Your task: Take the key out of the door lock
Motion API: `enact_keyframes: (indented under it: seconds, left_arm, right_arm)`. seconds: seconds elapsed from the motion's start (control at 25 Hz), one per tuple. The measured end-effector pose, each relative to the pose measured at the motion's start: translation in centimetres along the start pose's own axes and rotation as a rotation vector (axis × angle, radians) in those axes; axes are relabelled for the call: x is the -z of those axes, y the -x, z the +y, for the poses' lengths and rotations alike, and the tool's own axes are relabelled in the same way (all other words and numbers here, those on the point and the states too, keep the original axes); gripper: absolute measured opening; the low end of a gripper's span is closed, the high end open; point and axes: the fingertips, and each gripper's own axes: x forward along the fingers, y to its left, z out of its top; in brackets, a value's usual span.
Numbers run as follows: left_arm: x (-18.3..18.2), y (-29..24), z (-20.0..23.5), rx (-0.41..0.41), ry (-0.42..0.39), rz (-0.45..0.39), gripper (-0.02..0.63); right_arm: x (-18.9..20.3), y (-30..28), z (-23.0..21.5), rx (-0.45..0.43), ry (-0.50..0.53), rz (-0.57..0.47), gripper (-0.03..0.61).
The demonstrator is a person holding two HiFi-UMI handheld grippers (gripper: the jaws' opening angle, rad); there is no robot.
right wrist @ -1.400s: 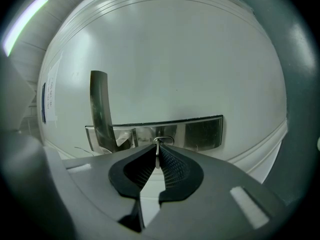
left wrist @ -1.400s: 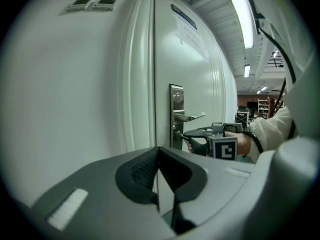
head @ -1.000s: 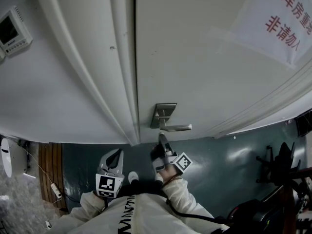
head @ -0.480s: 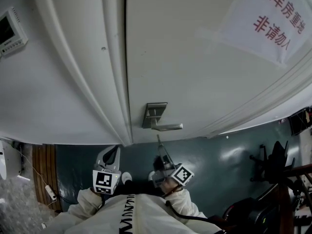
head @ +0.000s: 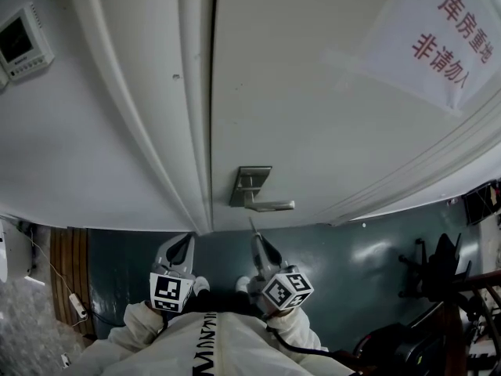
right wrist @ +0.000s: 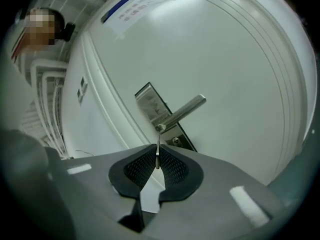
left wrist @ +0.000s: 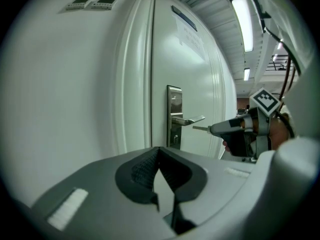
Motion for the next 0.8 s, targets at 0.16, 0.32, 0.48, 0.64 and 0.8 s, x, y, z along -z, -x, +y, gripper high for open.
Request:
enact_keyframes:
  seconds: [0.16, 0.32, 0.48, 0.64, 0.8]
  left_arm:
    - [-0.1, 0.1, 0.2, -0.006, 0.002, -0.005, 0.0]
    - [-0.4, 0.3, 0.3, -0.006, 0.005, -0.017, -0.001]
    - [-0.5, 0.5, 0.5, 0.003, 0.004, -0.033, 0.0]
    - [-0.9, 1.0, 1.0, 0.014, 0.008, -0.058, 0.0]
    - [-1.1, 1.7, 1.4, 0.023, 0.011, -0.077, -0.001]
  right_arm:
    - [-0.5, 0.2, 0.5, 0.106, 0.224, 0.018, 0.023]
    - [-0.7, 0.6, 0.7, 0.163, 0.326, 0.024, 0.023]
    - [-0.7, 0.9, 1.2, 0.177, 0.354, 0.02, 0.023]
    - [-0.7, 1.1, 2.0, 0.193, 0.378, 0.014, 0.023]
    - [-0.9, 1.2, 2.8, 0.21, 0.395, 0.0, 0.023]
